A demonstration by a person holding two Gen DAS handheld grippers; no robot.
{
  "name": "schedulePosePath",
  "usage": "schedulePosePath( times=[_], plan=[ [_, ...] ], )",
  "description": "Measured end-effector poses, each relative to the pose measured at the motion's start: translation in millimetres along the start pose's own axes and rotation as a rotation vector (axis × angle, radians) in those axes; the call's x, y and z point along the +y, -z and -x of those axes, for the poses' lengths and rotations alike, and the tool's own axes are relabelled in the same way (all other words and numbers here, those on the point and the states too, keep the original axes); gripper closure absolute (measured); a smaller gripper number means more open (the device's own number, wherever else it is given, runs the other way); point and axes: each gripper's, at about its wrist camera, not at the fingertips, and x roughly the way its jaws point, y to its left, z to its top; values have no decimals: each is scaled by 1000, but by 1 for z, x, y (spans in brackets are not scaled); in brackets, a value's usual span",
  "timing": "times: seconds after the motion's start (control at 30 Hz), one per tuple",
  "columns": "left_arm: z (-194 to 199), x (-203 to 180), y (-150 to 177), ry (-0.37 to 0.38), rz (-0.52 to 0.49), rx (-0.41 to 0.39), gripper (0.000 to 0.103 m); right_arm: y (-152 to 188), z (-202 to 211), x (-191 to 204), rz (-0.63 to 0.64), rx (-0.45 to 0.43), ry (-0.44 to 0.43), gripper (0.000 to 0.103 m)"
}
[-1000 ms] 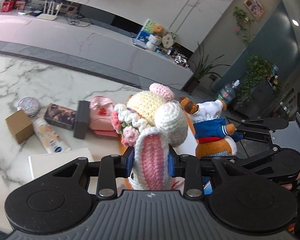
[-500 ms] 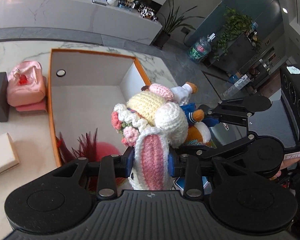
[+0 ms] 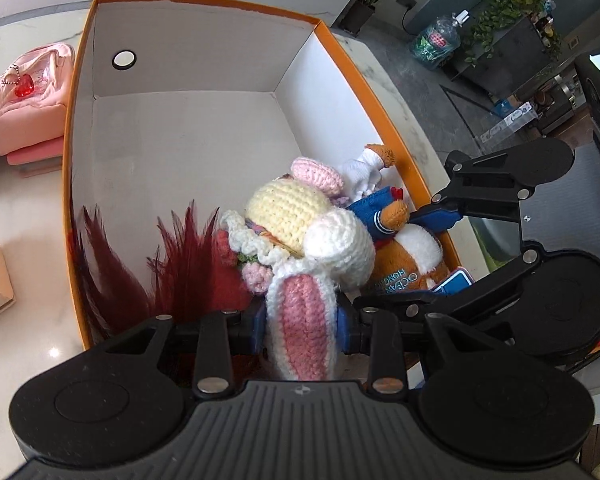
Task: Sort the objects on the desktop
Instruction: 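Lift both plush toys and carry them over the orange box, then open both tools to drop the plush toys into the orange box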
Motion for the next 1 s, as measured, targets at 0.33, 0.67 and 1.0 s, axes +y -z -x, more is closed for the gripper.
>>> schedulePosePath(
  times=[0.33, 0.67, 1.0],
  plan=[
    [-12, 2, 3, -55, -20, 75, 57, 3, 3, 11, 37, 51, -40, 34],
    [13, 0, 7, -59, -34, 34, 70, 13, 18, 15, 49, 53, -51, 61],
    [7, -2, 5, -50, -78, 53, 77, -3, 1, 17, 54, 108, -70, 80]
  ],
)
